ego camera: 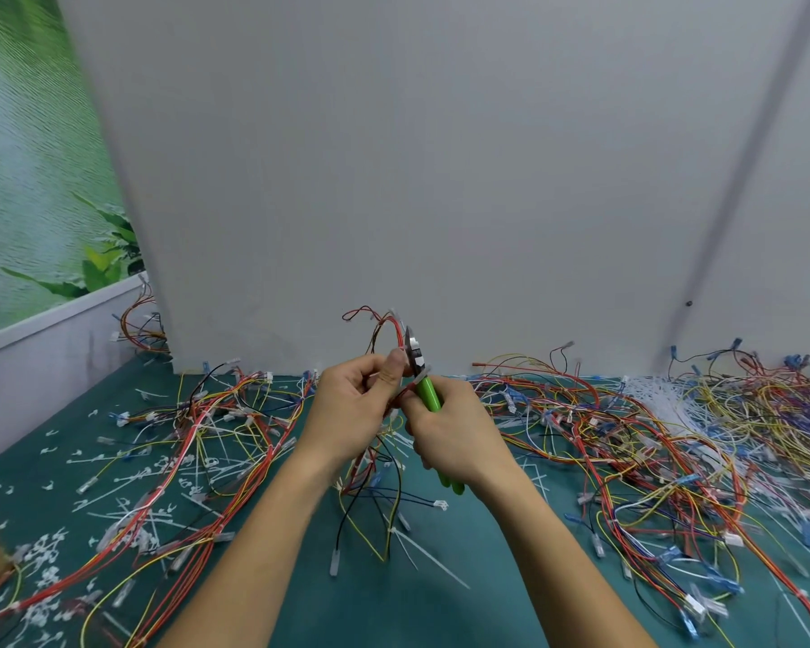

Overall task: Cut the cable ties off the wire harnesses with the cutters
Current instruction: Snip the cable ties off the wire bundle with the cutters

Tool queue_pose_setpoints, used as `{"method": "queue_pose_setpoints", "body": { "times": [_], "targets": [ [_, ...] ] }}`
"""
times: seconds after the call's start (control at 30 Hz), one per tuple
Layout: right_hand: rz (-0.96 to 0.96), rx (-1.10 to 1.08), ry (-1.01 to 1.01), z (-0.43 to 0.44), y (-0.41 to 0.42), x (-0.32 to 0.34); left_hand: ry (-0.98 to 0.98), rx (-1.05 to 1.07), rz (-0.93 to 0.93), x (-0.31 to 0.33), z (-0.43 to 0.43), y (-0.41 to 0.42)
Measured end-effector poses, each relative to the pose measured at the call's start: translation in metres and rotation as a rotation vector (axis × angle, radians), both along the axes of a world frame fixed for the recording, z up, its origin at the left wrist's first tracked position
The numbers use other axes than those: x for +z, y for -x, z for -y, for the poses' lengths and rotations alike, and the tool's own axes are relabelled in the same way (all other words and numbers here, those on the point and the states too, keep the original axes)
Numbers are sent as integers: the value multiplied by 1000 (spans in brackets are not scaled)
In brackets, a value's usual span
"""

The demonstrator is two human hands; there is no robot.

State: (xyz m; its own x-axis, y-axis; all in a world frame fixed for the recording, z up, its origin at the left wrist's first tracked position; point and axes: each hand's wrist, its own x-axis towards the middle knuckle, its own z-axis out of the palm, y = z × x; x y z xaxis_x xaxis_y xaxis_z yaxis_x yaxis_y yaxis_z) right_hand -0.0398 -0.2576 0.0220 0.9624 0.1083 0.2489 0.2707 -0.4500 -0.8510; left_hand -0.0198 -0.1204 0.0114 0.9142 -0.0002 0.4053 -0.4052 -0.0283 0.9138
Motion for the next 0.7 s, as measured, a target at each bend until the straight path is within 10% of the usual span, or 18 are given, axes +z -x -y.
{"method": "queue_pose_setpoints", "body": {
  "times": [0.7],
  "targets": [
    [0,90,-35,-1,1,-4,215,-219,-136,9,-11,0]
  ]
}}
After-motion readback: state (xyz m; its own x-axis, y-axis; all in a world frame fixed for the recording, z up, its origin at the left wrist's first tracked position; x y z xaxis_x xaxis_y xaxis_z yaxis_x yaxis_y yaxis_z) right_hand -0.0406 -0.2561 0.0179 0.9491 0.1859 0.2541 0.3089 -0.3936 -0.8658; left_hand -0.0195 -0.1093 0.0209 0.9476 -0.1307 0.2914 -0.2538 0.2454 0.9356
